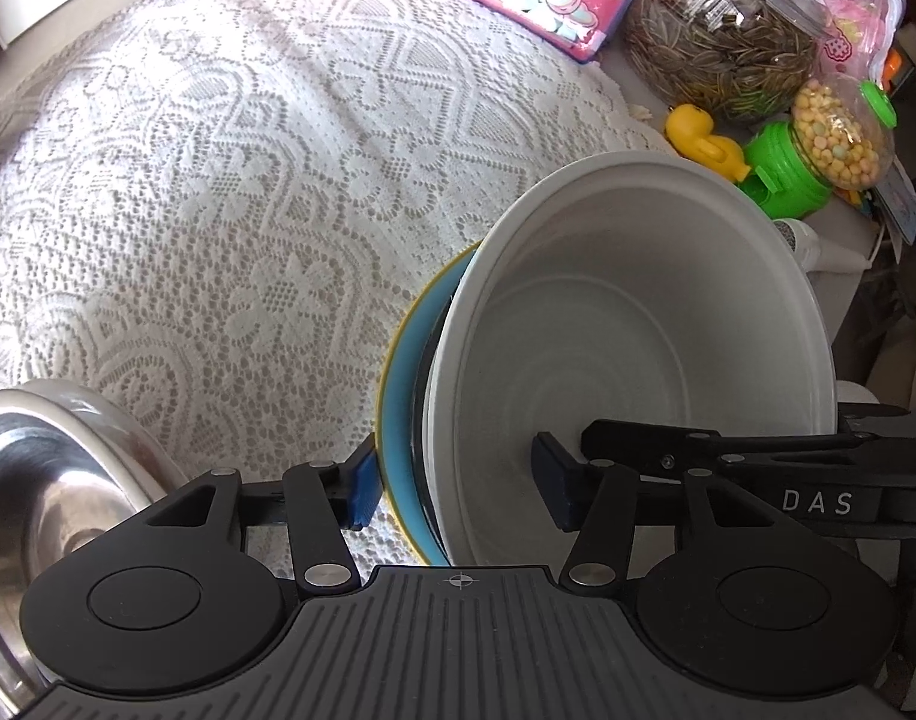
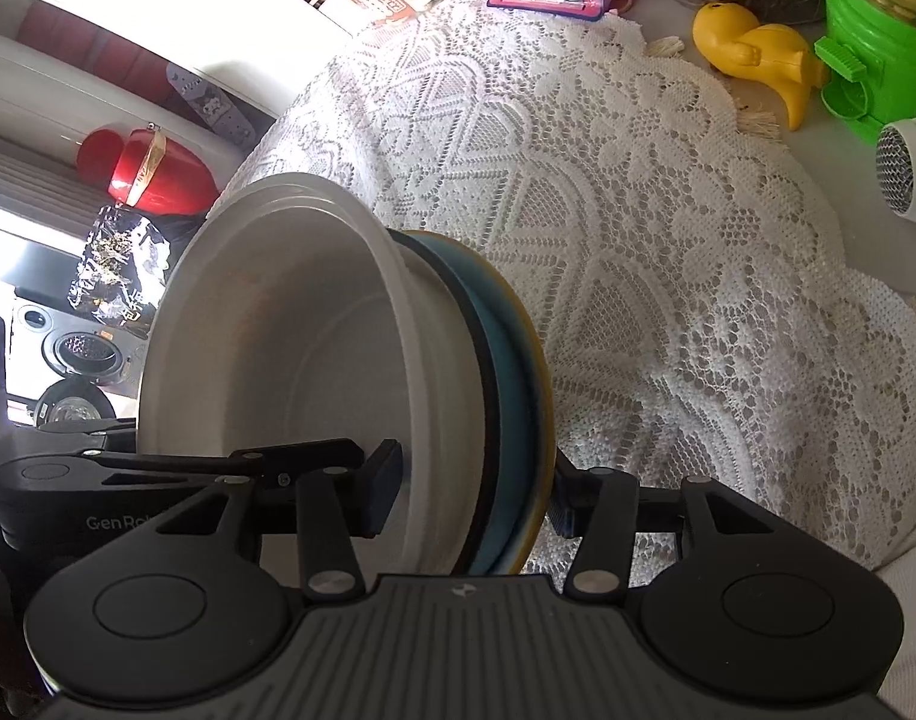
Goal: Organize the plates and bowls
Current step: 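Carry the bowl stack with both grippers toward the steel bowl, then lower the bowl stack onto the steel bowl and floral plate with both grippers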
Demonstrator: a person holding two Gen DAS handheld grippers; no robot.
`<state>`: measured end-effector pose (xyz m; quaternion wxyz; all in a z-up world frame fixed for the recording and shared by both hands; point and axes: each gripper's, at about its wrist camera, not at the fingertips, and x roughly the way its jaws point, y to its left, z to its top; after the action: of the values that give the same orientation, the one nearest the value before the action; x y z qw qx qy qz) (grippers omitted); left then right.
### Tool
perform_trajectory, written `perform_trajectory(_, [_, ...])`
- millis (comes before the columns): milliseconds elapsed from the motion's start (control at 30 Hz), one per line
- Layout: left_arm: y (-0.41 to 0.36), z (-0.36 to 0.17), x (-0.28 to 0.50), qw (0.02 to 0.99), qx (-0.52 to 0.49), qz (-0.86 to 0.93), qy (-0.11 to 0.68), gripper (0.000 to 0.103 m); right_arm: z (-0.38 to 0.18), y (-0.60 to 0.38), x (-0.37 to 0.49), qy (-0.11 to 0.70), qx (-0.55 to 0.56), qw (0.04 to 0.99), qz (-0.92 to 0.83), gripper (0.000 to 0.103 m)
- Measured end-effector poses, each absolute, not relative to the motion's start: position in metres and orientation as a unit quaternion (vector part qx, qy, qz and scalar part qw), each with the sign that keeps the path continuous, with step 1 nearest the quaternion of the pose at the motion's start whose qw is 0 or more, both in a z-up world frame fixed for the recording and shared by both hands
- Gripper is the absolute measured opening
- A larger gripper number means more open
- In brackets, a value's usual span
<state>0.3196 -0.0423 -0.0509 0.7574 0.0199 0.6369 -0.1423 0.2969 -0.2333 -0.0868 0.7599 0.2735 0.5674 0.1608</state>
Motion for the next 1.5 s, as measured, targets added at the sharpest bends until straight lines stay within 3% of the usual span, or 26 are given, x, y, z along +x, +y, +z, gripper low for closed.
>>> perform_trajectory(800, [-0.039,-0.045,0.323,0.755,-0.001,-0.130,0.643,0.056,-0.075,-0.232,0.303,0.563,0.250,0.770,0.166,0.048])
perform_trajectory(1500, [-0.005,0.022,0.302,0.794,-0.015,-0.101,0.599,0.056,-0.015,-0.194,0.304,0.537,0.217,0.788,0.210,0.048])
